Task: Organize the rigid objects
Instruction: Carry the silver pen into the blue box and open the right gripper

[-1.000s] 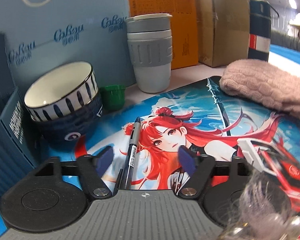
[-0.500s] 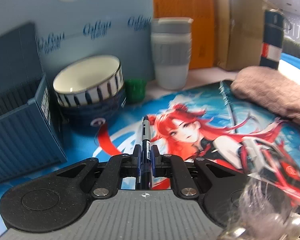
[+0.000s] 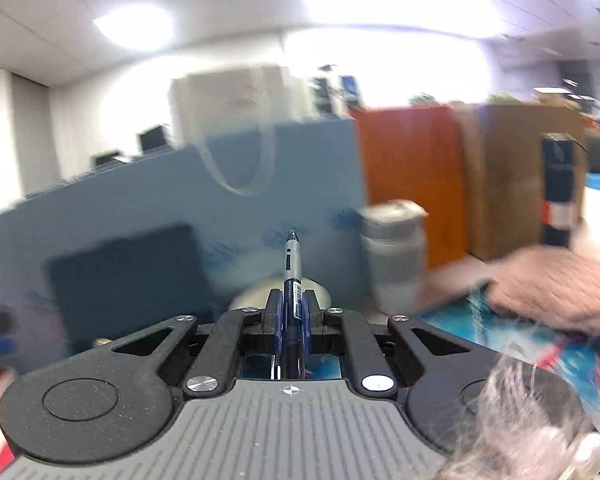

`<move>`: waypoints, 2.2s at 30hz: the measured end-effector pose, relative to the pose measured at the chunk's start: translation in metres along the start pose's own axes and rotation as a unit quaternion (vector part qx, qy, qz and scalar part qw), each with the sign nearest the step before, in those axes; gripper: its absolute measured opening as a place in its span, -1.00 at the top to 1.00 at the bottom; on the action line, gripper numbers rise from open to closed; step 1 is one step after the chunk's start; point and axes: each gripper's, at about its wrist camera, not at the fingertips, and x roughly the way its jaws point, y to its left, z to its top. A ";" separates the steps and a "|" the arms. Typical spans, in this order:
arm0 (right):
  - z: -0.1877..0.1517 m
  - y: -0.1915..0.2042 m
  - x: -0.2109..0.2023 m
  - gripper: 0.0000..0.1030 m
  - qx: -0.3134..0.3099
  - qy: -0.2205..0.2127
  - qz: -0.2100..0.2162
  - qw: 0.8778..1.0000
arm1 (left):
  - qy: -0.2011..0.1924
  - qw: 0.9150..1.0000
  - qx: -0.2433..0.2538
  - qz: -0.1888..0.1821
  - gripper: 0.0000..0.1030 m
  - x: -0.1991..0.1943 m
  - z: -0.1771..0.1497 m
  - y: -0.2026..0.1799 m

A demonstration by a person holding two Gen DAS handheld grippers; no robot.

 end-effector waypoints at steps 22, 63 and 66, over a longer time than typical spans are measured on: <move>-0.047 0.140 0.098 0.82 -0.264 -0.016 0.199 0.944 | 0.000 0.998 -0.048 0.028 -0.92 0.002 -0.001 0.032; -0.038 0.106 0.103 -0.80 -0.154 0.028 0.099 0.983 | -0.043 0.997 -0.052 0.041 -0.95 -0.003 0.000 0.014; -0.033 0.098 0.082 -0.92 -0.106 0.004 0.089 0.990 | -0.098 0.991 -0.081 0.045 -1.00 -0.016 -0.001 0.005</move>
